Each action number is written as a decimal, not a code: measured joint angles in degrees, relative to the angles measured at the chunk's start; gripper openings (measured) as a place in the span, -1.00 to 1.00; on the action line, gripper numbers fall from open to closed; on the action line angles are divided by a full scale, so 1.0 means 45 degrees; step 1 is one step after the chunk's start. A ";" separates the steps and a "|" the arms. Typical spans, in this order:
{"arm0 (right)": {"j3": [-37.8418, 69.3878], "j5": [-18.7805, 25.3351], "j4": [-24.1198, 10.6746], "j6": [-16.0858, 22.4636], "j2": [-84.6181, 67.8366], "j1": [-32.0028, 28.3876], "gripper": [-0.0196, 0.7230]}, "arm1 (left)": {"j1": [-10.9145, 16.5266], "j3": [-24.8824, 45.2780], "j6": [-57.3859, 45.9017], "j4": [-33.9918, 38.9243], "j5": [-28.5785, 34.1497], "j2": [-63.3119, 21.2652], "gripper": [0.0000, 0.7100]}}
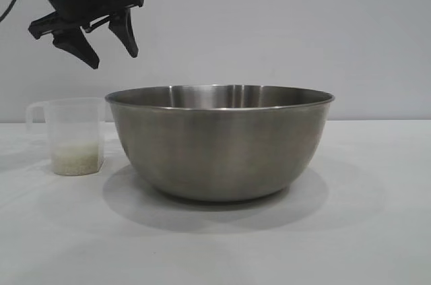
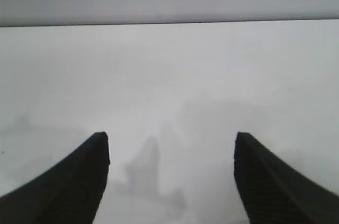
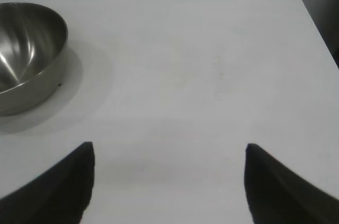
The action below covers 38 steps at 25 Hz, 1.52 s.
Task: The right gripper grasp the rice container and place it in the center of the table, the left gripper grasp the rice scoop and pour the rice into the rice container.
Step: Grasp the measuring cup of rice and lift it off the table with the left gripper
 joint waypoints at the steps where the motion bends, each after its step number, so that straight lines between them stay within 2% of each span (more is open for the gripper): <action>1: 0.0000 0.0000 0.0000 0.0000 0.0000 0.0000 0.47 | 0.0000 0.0000 0.0000 0.0283 0.0158 -0.0054 0.34; 10: 0.0000 0.0000 0.0000 0.0000 0.0000 0.0000 0.47 | 0.0000 0.0000 -0.0003 0.2370 0.1887 -0.2496 0.34; 23: 0.0000 0.0000 0.0000 0.0000 0.0000 0.0000 0.47 | 0.0000 0.0000 -0.0137 0.2654 0.5820 -0.7255 0.34; 32: 0.0000 0.0000 0.0000 0.0000 0.0000 0.0000 0.47 | 0.0000 0.0000 -0.1426 0.3535 1.0665 -0.8215 0.34; 35: 0.0000 0.0000 0.0000 0.0000 0.0000 0.0000 0.47 | 0.0000 0.0198 -0.1497 0.3686 1.0988 -0.8371 0.34; 38: 0.0000 0.0000 0.0000 0.0000 0.0000 0.0000 0.47 | 0.0000 0.1184 -0.1644 0.3742 1.1075 -0.8868 0.34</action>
